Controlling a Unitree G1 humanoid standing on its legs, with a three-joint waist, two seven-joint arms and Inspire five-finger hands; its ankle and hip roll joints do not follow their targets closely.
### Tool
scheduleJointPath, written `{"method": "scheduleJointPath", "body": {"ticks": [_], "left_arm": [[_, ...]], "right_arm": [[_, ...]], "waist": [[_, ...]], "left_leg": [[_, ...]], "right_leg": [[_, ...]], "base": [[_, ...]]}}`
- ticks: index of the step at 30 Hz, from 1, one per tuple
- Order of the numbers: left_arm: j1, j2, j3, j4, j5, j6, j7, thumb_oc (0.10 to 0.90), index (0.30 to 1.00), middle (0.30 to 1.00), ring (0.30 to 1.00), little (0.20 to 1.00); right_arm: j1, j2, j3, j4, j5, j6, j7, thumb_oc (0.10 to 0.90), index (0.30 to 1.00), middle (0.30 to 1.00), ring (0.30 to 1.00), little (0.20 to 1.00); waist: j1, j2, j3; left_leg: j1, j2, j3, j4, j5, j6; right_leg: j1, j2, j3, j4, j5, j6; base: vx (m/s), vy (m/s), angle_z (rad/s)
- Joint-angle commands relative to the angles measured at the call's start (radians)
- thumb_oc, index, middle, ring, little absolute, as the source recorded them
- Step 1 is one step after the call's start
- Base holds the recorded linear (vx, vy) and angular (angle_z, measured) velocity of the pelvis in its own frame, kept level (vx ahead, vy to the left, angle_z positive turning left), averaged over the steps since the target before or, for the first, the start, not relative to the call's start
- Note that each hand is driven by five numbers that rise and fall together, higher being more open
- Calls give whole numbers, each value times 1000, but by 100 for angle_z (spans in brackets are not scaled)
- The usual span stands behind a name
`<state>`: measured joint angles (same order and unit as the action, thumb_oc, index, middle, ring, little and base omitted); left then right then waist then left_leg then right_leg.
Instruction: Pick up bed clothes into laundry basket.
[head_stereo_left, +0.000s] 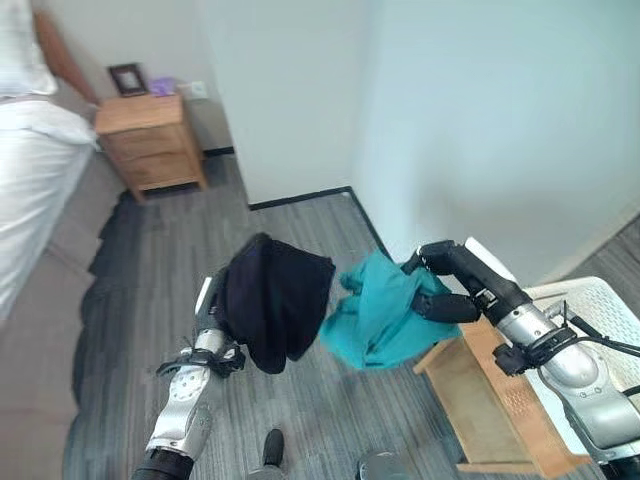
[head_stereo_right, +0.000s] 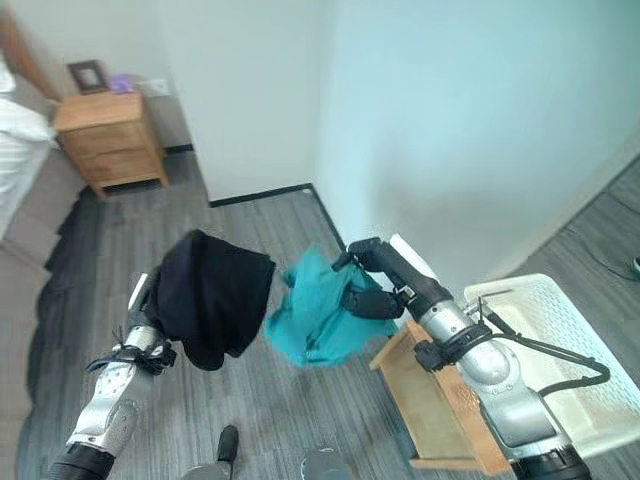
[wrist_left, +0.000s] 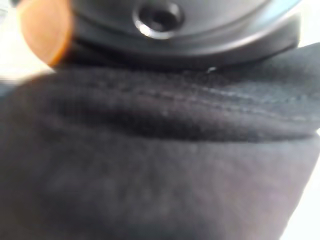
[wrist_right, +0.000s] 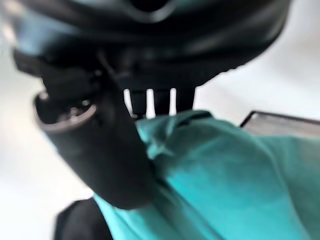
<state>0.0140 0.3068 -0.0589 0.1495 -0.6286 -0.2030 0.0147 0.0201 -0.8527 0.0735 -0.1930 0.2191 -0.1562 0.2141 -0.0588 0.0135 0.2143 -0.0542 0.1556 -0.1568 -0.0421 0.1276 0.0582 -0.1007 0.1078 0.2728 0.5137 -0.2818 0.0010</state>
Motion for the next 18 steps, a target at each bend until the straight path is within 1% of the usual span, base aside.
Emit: {"method": "scheduleJointPath", "body": {"ticks": [1, 2, 3, 4, 5, 6, 7, 8, 9, 10, 11, 12, 13, 14, 15, 16, 17, 18], "left_arm": [[-94, 57, -29, -93, -34, -111, -37, 400, 300, 300, 300, 300], [-103, 56, -32, -87, -36, -111, -31, 400, 300, 300, 300, 300], [-90, 43, -27, -88, -31, -109, -44, 400, 300, 300, 300, 300], [-87, 35, -28, -94, -25, -109, -58, 400, 300, 300, 300, 300], [-90, 29, -33, -98, -18, -108, -66, 400, 300, 300, 300, 300], [-94, 23, -29, -102, -19, -106, -72, 400, 300, 300, 300, 300], [-94, 24, -31, -102, -19, -106, -72, 400, 300, 300, 300, 300], [-97, 18, -30, -108, -5, -101, -75, 400, 300, 300, 300, 300], [-98, 13, -26, -111, -1, -100, -74, 400, 300, 300, 300, 300], [-98, 13, -27, -112, -1, -99, -74, 400, 300, 300, 300, 300], [-116, 0, -29, -106, 5, -99, -63, 400, 300, 300, 300, 300], [-116, 0, -30, -105, 5, -99, -62, 400, 300, 300, 300, 300], [-145, -10, -51, -89, 17, -99, -54, 400, 300, 300, 300, 300], [-146, -10, -52, -88, 18, -99, -54, 400, 300, 300, 300, 300], [-168, -8, -80, -80, 21, -95, -59, 400, 300, 300, 300, 300], [-170, -7, -81, -78, 21, -95, -58, 400, 300, 300, 300, 300], [-173, -3, -87, -82, 19, -92, -59, 400, 300, 300, 300, 300], [-182, 1, -101, -69, 15, -90, -60, 400, 300, 300, 300, 300]], "right_arm": [[-142, 15, -112, -27, 112, -107, -47, 400, 300, 300, 300, 300], [-126, 13, -125, -21, 120, -108, -60, 400, 300, 300, 300, 300], [-35, 46, -183, -17, 119, -100, -70, 400, 300, 300, 300, 300], [-5, 55, -215, -24, 114, -98, -73, 400, 300, 300, 300, 300], [45, 77, -273, -26, 118, -96, -84, 400, 300, 300, 300, 300], [77, 115, -316, -7, 138, -98, -98, 400, 300, 300, 300, 300], [80, 117, -319, -9, 138, -97, -97, 400, 300, 300, 300, 300], [125, 172, -365, 2, 135, -101, -112, 400, 300, 300, 300, 300], [153, 201, -392, 6, 141, -104, -112, 400, 300, 300, 300, 300], [155, 202, -393, 4, 141, -104, -112, 400, 300, 300, 300, 300], [200, 255, -427, 19, 149, -106, -129, 400, 300, 300, 300, 300], [202, 256, -428, 17, 149, -106, -129, 400, 300, 300, 300, 300], [231, 293, -448, 24, 141, -106, -147, 400, 300, 300, 300, 300], [233, 293, -450, 22, 141, -106, -147, 400, 300, 300, 300, 300], [228, 310, -447, 21, 145, -111, -159, 400, 300, 300, 300, 300], [227, 311, -448, 22, 144, -112, -160, 400, 300, 300, 300, 300], [222, 323, -443, 18, 136, -112, -163, 400, 300, 300, 300, 300], [207, 340, -427, 21, 114, -111, -176, 400, 300, 300, 300, 300]], "waist": [[0, -92, -78], [-29, -112, -70], [-61, -131, -74], [-74, -139, -71], [-90, -145, -75], [-107, -146, -84], [-107, -146, -86], [-140, -138, -106], [-156, -130, -110], [-156, -132, -112], [-202, -115, -127], [-203, -113, -127], [-242, -97, -132], [-242, -96, -132], [-258, -96, -126], [-258, -97, -127], [-261, -104, -124], [-266, -115, -113]], "left_leg": [[-71, 92, 79, 79, 137, -261], [-77, 115, 217, 107, 107, -231], [-74, 120, 329, 246, 28, -205], [-58, 95, 323, 301, -11, -201], [-46, 63, 318, 384, -52, -191], [-15, 34, 324, 427, -91, -185], [-19, 34, 323, 428, -89, -184], [47, -31, 312, 439, -159, -172], [77, -48, 308, 446, -182, -166], [74, -50, 307, 443, -176, -166], [145, -68, 324, 393, -213, -157], [148, -67, 323, 389, -214, -157], [192, -76, 322, 327, -243, -154], [194, -76, 320, 322, -242, -154], [208, -85, 291, 225, -270, -140], [209, -87, 291, 218, -266, -139], [213, -97, 284, 181, -296, -129], [232, -111, 285, 127, -302, -116]], "right_leg": [[223, -108, 23, -386, 143, 69], [216, -114, -13, -373, 139, 61], [204, -107, -30, -400, 179, 46], [200, -118, -38, -417, 200, 47], [187, -125, -55, -444, 230, 45], [174, -123, -66, -458, 245, 45], [172, -123, -67, -460, 248, 45], [156, -105, -76, -489, 270, 53], [148, -96, -86, -497, 282, 57], [145, -98, -87, -498, 286, 56], [105, -87, -101, -500, 315, 71], [106, -86, -103, -501, 314, 71], [68, -85, -114, -503, 336, 89], [69, -86, -116, -503, 335, 89], [25, -95, -109, -497, 369, 115], [24, -97, -110, -497, 369, 116], [2, -110, -105, -495, 387, 133], [-32, -128, -84, -507, 443, 176]], "base": [[-411, -340, 20], [-601, -414, 61], [-556, -339, 89], [-583, -281, 114], [-419, -134, 74], [-304, -94, 43], [-277, -44, 47], [-236, 18, 48], [-238, 14, 43], [-273, 89, 20], [-175, 67, 25], [-353, 199, 53], [-172, 132, 46], [-396, 259, 48], [-207, 134, 27], [-314, 199, 20], [-311, 226, 1], [-315, 226, -8]]}}
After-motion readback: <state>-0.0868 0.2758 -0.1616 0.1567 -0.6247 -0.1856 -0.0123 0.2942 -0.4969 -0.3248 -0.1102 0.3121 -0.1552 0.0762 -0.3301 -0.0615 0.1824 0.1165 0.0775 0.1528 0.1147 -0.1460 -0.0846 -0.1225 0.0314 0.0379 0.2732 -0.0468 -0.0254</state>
